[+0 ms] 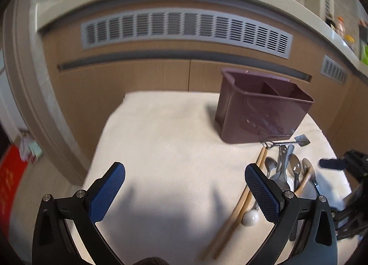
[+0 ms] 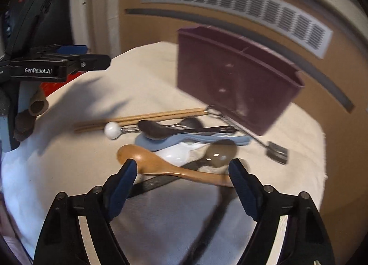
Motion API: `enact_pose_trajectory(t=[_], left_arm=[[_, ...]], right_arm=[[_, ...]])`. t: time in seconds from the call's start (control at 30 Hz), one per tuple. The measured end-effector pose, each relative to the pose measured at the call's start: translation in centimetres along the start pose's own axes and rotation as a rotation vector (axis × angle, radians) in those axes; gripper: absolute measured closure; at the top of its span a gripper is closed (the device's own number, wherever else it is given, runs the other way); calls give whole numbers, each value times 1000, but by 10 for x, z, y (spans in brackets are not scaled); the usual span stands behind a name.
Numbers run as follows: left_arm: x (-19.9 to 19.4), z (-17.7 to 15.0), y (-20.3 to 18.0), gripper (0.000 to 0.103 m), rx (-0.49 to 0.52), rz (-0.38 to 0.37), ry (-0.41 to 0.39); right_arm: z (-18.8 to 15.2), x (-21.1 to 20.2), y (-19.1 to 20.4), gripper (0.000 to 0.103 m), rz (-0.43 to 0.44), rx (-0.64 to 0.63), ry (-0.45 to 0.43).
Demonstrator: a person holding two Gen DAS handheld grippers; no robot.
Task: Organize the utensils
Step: 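Reach the right gripper down and close it on the wooden spoon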
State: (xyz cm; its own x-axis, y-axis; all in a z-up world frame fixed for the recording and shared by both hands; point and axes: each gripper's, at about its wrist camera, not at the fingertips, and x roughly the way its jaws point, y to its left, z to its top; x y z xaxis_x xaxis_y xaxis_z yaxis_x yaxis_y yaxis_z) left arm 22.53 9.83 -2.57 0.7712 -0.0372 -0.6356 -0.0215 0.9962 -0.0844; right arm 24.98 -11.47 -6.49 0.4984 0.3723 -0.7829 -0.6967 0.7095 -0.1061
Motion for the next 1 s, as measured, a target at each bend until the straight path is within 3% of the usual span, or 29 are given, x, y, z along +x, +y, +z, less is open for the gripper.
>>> enact_pose_trajectory(t=[0.17,0.4,0.53,0.77,0.83,1.0], left_arm=[[4,-10,-2,0,23,0,4],[5,-12,-2,0,12,-34,30],[9,-15,-4,0,9,-47,53],[5,-19,3,0,-18,-55,81],[2,-20,5,0,-16,-48,77],[-2,-22,6,0,2,-62,78]], right_arm=[[-1,24,5,24,-8,-50,67],[-10,22,8,25,93,81,133],[-7,23,21,38,100,30,127],[2,37,34,39,86,-65,126],[1,38,34,51,114,-49,144],[-9,34,37,59,89,-23,96]])
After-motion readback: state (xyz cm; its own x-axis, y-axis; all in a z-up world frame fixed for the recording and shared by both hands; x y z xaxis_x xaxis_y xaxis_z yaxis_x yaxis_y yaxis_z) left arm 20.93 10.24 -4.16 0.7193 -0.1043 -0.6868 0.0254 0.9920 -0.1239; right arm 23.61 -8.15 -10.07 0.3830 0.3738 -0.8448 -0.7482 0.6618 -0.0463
